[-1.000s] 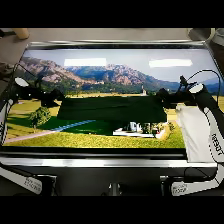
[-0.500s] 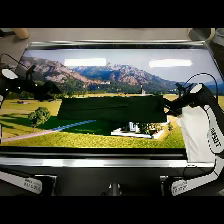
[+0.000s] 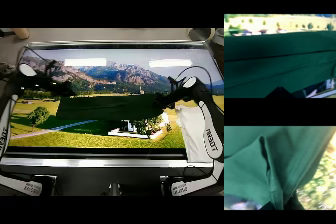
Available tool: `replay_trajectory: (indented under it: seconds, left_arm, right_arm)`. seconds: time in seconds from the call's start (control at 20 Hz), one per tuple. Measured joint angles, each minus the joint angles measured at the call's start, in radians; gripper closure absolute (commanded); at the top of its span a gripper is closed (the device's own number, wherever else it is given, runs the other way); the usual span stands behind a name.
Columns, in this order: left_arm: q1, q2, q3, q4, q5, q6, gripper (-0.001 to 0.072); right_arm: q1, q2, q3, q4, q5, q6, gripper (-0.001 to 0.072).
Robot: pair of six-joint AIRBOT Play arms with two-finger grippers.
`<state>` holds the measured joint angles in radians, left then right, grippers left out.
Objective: Fold the shirts.
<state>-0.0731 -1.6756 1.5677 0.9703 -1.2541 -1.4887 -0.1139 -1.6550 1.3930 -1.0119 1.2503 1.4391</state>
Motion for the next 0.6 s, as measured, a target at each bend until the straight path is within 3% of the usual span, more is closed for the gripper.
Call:
replay_trajectory:
  seconds: [0.4, 0.6]
  left_arm:
    - [-0.465, -0.249, -0.022, -0.463, 0.385, 0.0, 0.0682]
    - [-0.56, -0.331, -0.022, -0.674, 0.468, 0.061, 0.0685]
  right_arm:
    - [0.069, 0.338, 0.042, 0.056, 0.153, 0.085, 0.0686]
    - [0.081, 0.422, 0.044, 0.084, 0.181, 0.111, 0.0686]
